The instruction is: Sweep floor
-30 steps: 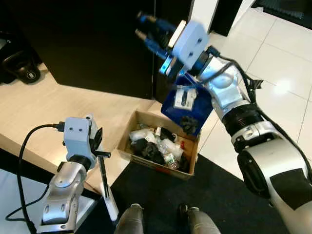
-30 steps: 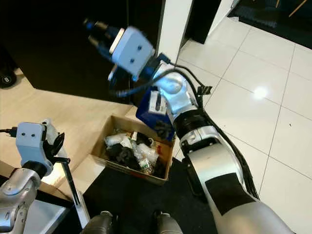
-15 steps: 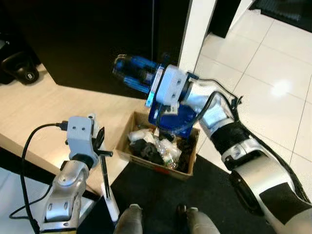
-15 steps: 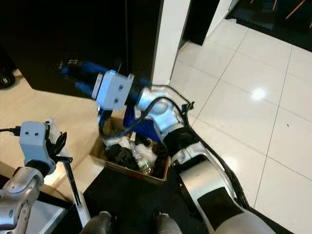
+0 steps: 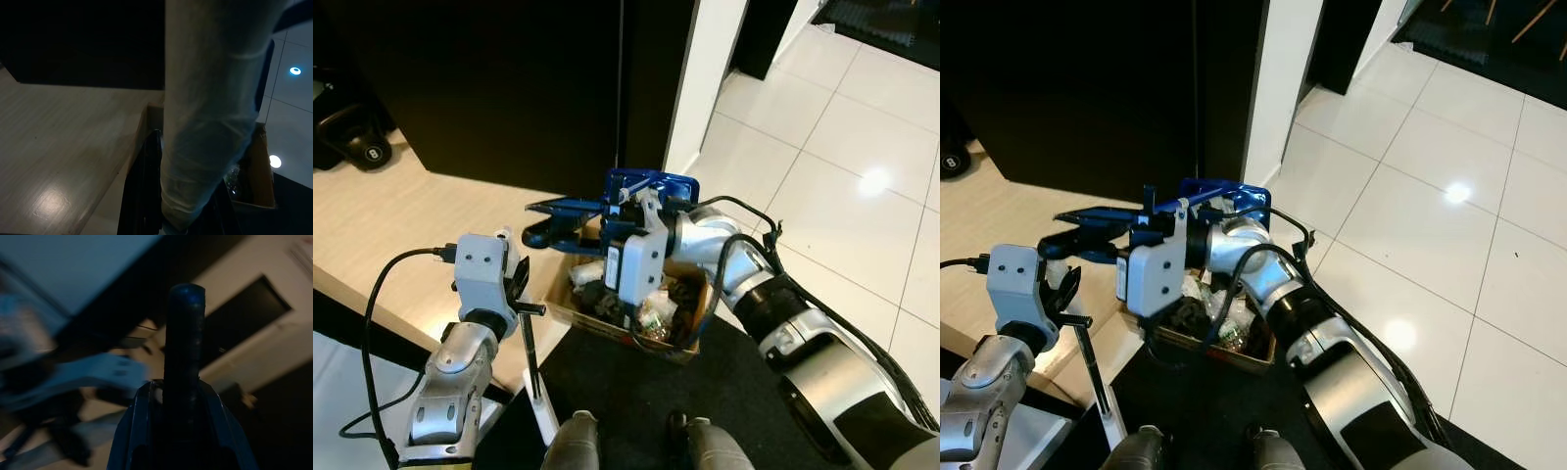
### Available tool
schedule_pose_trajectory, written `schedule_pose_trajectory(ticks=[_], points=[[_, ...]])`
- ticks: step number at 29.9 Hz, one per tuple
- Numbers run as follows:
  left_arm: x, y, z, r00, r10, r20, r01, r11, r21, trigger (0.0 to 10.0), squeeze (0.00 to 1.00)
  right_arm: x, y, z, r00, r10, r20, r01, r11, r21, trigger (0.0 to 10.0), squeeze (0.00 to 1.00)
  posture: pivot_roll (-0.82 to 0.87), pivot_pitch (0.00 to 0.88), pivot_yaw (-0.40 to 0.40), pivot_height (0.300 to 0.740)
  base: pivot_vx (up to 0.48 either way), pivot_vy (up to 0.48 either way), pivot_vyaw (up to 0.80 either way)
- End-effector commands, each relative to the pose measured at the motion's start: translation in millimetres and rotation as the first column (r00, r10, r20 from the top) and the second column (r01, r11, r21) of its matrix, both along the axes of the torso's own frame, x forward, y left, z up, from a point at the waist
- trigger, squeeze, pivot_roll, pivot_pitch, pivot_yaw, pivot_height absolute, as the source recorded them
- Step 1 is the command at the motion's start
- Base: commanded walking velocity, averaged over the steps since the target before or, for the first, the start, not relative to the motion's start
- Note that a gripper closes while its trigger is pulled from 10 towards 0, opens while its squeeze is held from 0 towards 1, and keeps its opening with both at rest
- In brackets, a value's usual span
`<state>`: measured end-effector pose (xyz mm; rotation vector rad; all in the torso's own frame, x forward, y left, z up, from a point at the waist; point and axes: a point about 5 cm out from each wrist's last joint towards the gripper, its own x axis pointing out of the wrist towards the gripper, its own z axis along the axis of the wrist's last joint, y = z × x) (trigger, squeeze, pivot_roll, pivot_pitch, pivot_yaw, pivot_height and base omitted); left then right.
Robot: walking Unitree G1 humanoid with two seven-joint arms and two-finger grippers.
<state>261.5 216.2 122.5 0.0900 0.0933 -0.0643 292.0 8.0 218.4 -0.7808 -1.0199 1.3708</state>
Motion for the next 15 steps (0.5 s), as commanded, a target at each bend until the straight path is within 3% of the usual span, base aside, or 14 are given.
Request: schedule_pose_trajectory(ticks=[1, 4, 6, 10, 15], points=[[0.4, -2.9, 0, 1.0, -0.002, 0.013, 0.002, 1.0, -0.005, 10.0, 0.0, -10.1, 1.8, -1, 0.994, 0.065, 0.093, -0.061, 0.997, -0.049, 10.0, 0.0, 0.23, 0.162, -0.074, 0.74, 0.0, 0.0, 0.0], [0.8, -3.0, 0, 1.0, -0.002, 0.013, 0.002, 1.0, -0.006, 10.0, 0.0, -9.9, 0.6, -4, 0.993, 0.065, 0.1, -0.058, 0.996, -0.064, 10.0, 0.0, 0.23, 0.162, -0.074, 0.74, 0.0, 0.0, 0.0], [2.1, -4.0, 0, 1.0, -0.004, 0.016, 0.004, 1.0, -0.009, 10.0, 0.0, 4.5, -5.0, 5, 0.996, -0.016, 0.093, 0.02, 0.999, -0.047, 10.0, 0.0, 0.23, 0.161, -0.074, 0.74, 0.0, 0.0, 0.0], [2.7, -4.7, 0, 1.0, -0.006, 0.015, 0.006, 1.0, -0.009, 10.0, 0.0, 4.2, -4.7, 6, 0.998, -0.019, 0.061, 0.02, 0.999, -0.029, 10.0, 0.0, 0.23, 0.161, -0.072, 0.74, 0.0, 0.0, 0.0], [5.3, -6.3, 2, 1.0, -0.011, 0.02, 0.011, 1.0, -0.012, 10.0, 0.0, 22.0, -9.7, 34, 0.99, -0.127, -0.06, 0.134, 0.981, 0.141, 10.0, 0.0, 0.23, 0.158, -0.07, 0.74, 0.0, 0.0, 0.0]])
